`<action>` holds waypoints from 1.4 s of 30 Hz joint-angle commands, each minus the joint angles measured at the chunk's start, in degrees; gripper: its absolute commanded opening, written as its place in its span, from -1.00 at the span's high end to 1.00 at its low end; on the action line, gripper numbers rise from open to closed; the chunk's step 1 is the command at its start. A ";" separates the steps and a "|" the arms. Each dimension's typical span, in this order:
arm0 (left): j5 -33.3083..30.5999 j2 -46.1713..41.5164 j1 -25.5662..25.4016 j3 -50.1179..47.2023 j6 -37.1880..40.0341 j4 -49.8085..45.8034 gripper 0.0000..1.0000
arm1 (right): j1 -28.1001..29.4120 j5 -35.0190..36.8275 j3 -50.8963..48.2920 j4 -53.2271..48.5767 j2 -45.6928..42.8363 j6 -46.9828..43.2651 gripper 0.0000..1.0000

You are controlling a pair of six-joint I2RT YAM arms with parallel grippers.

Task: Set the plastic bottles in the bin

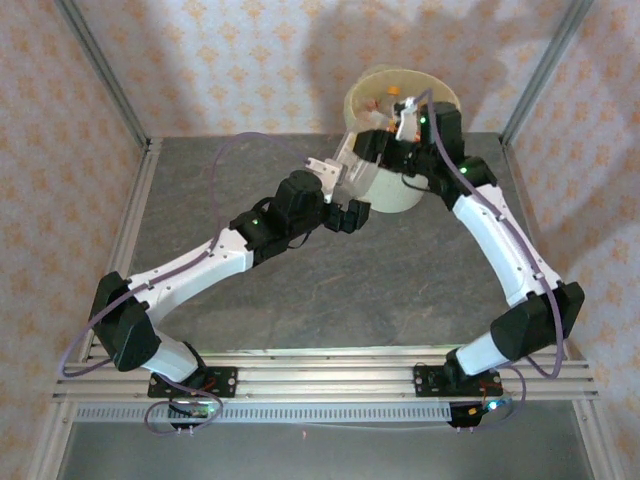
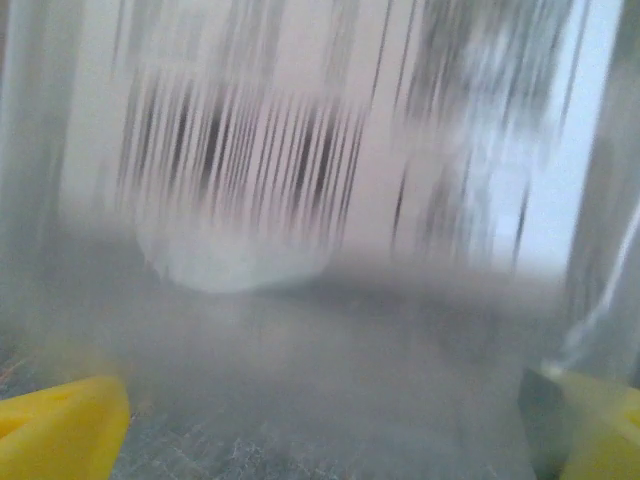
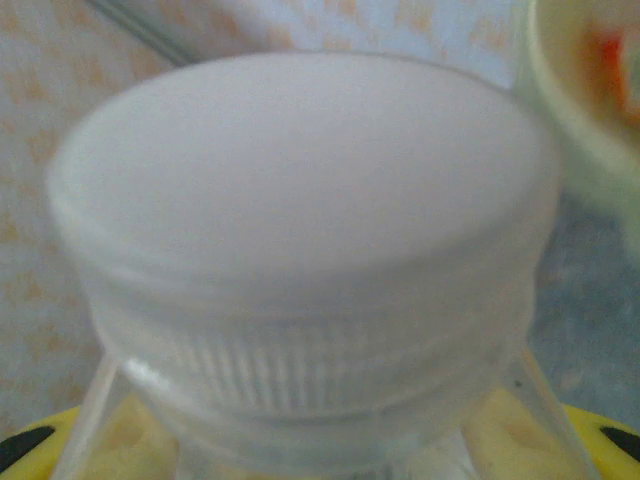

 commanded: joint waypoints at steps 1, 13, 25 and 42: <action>-6.14 -4.07 -0.35 -3.58 -2.15 4.55 -1.00 | -3.60 7.63 8.23 0.15 1.72 -5.72 0.31; -19.82 -9.03 1.01 -10.11 -5.16 2.89 -1.00 | -15.17 9.57 33.89 -6.88 19.80 -8.49 0.30; -24.52 -14.33 5.55 -17.06 -11.11 2.51 -1.00 | -17.55 -1.69 56.04 -27.77 34.91 -17.51 -0.13; -25.33 -15.91 6.93 -18.63 -13.42 2.27 -1.00 | -17.64 18.32 54.29 -30.26 31.94 -15.67 -0.61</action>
